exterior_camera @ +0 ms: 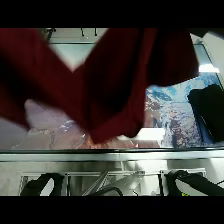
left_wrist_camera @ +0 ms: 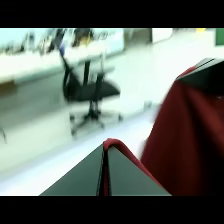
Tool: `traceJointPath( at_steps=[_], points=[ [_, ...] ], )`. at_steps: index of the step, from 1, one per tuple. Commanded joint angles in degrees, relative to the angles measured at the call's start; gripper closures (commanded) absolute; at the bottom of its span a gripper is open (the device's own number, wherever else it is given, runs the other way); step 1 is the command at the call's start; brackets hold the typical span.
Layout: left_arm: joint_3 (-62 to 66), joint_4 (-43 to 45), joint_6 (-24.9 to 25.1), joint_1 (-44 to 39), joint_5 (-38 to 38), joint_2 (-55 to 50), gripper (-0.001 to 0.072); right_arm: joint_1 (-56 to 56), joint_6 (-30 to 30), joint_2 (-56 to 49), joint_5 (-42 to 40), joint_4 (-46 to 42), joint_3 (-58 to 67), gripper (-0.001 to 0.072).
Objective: Fold the shirts.
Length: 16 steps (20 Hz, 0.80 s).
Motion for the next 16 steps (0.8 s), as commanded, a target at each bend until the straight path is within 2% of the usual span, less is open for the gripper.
traceJointPath(
  at_steps=[1,3,4,6,8,12,13,14,16],
  points=[
    [-12.5,2.2,-1.4,-0.2,-0.9,-2.7,0.0699,0.0,11.2,-6.3,2.4,-15.6,-0.3,0.0690],
    [-21.4,2.2,-1.3,-0.2,-1.4,-8.3,0.0699,0.0,16.7,-14.3,4.7,-24.2,-1.2,0.0690],
    [-25.4,2.1,-0.6,-0.2,-0.7,-11.6,0.0700,0.0,17.7,-18.8,5.3,-25.6,-1.7,0.0690],
    [-30.5,2.1,2.6,-0.2,1.7,-18.3,0.0699,-0.1,17.6,-27.6,5.2,-25.5,-1.8,0.0690],
    [-32.0,2.1,3.2,0.4,2.3,-25.4,0.0699,0.0,17.7,-34.4,4.8,-24.5,-1.8,0.0690],
    [-28.0,2.0,4.0,2.3,0.4,-35.5,0.0693,0.0,17.6,-39.0,4.6,-20.9,-1.8,0.0691],
    [-26.5,2.1,3.8,2.4,-1.2,-37.4,0.0495,0.0,17.5,-38.9,4.6,-20.9,-1.8,0.0690],
    [-24.9,2.2,2.6,2.4,-2.2,-39.0,0.0023,0.0,17.6,-38.9,4.7,-20.9,-1.8,0.0690],
    [-22.3,2.1,0.1,2.2,-4.3,-41.2,0.0049,0.0,17.6,-39.1,5.4,-21.9,-1.9,0.0690]
  ],
)
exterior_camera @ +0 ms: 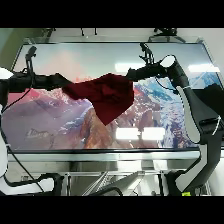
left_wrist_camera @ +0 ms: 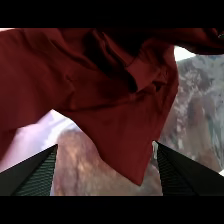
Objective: Fold the shirts.
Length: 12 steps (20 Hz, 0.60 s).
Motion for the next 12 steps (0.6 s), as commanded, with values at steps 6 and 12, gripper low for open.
traceJointPath(
  at_steps=[6,12],
  points=[
    [-5.2,-0.1,-5.5,-7.3,-2.3,-3.1,0.0050,0.0,0.1,-1.4,6.2,-1.1,-3.3,0.0690],
    [-12.9,-4.6,-5.4,-25.7,26.1,-6.1,0.0050,0.0,0.1,-1.4,6.5,-1.4,-3.7,0.0690]
  ],
)
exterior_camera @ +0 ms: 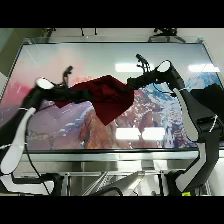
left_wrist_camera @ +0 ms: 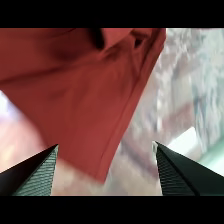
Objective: Fold the shirts.
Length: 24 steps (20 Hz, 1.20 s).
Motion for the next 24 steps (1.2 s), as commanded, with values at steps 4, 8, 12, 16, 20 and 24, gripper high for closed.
traceJointPath(
  at_steps=[4,8,12,16,20,24],
  points=[
    [3.8,-2.5,0.0,-17.6,25.2,-9.9,0.0051,0.0,0.0,0.0,2.7,-0.2,-0.2,0.0690],
    [13.2,-0.9,0.0,-18.2,22.8,-17.9,0.0250,-0.8,-0.1,0.0,4.7,-2.1,-0.2,0.0690],
    [17.9,4.9,-3.6,-14.0,12.3,-18.9,0.0249,-3.1,-0.2,0.2,5.5,-2.4,-0.2,0.0690],
    [19.4,7.9,-9.7,-9.6,1.2,-18.7,0.0136,-3.8,-0.2,0.2,5.4,-2.1,-0.2,0.0690],
    [19.3,7.9,-10.7,-7.7,1.3,-17.7,0.0139,-3.8,-0.2,0.2,5.4,-2.1,-0.2,0.0690],
    [19.3,8.0,-10.7,-8.4,4.1,-18.1,0.0139,-3.8,-0.2,0.2,5.5,-2.1,-0.2,0.0690]
  ],
)
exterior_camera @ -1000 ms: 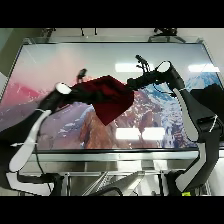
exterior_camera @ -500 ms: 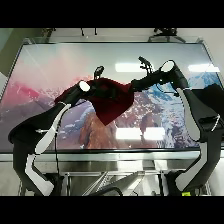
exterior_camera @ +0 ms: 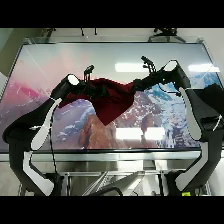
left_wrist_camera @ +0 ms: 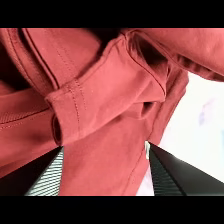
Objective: Fold the shirts.
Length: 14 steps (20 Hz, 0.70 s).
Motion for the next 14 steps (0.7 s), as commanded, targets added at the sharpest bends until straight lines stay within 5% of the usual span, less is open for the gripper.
traceJointPath(
  at_steps=[1,7,9,12,14],
  points=[
    [0.1,0.3,-0.5,-0.5,2.5,-0.5,0.0139,0.0,0.0,0.0,0.2,0.0,0.0,0.0690],
    [0.1,0.2,-0.9,-1.0,3.8,-5.0,0.0142,0.0,0.0,0.0,0.3,1.1,0.0,0.0690],
    [0.2,-0.2,-0.8,-1.0,6.8,-4.3,0.0442,0.0,0.0,0.0,0.3,1.1,0.0,0.0690],
    [0.2,0.0,-0.8,-1.0,11.8,-1.6,0.0482,0.0,0.0,0.0,0.3,1.1,0.0,0.0690],
    [0.2,0.3,0.2,-1.0,15.0,-0.3,0.0697,0.0,0.0,0.0,0.3,1.1,0.0,0.0690]
  ],
)
